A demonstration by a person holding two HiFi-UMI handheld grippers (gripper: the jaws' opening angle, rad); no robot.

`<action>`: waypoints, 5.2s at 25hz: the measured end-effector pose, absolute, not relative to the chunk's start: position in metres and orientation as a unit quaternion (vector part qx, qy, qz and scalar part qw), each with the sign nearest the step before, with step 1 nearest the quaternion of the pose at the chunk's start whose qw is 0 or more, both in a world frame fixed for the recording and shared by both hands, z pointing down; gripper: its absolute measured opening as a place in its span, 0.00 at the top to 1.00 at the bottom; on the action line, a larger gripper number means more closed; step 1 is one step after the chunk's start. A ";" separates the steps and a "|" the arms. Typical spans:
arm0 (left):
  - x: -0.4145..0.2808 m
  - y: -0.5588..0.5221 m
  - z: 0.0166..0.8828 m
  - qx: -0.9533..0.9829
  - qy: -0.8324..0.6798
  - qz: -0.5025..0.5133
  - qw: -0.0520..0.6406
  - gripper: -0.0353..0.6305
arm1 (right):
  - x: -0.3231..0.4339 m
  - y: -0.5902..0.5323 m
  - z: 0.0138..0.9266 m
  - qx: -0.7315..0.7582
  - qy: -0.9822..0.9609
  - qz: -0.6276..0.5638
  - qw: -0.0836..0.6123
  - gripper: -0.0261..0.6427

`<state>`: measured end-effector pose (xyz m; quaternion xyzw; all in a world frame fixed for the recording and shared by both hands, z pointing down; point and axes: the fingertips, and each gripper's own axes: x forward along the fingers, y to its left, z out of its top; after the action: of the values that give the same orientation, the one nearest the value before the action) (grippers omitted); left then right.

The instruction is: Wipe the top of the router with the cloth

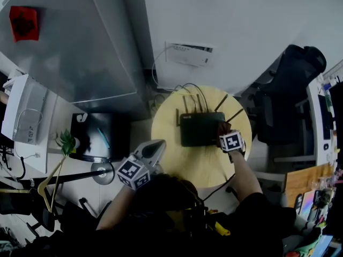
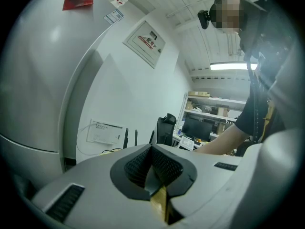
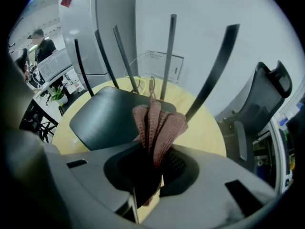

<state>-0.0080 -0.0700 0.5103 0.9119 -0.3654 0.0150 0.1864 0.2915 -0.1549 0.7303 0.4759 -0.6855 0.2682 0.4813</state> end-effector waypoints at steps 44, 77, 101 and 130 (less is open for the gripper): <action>-0.051 -0.058 0.472 0.879 -0.451 -0.037 0.152 0.95 | 0.091 -0.217 0.667 0.194 -0.738 -0.239 0.600 0.86; -0.039 -0.061 0.488 0.901 -0.390 -0.040 0.188 0.95 | 0.101 -0.096 0.713 0.135 -0.721 -0.160 0.660 0.86; -0.020 -0.078 0.492 0.913 -0.358 -0.031 0.191 0.95 | 0.150 -0.128 0.678 0.116 -0.781 -0.037 0.612 0.86; -0.022 -0.074 0.502 0.905 -0.380 -0.015 0.192 0.95 | 0.166 -0.151 0.711 0.104 -0.741 -0.073 0.660 0.86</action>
<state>-0.0220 -0.0738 0.5022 0.9049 -0.3796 -0.0147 0.1918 0.1663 -0.1508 0.7114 0.1035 -0.7409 -0.0734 0.6595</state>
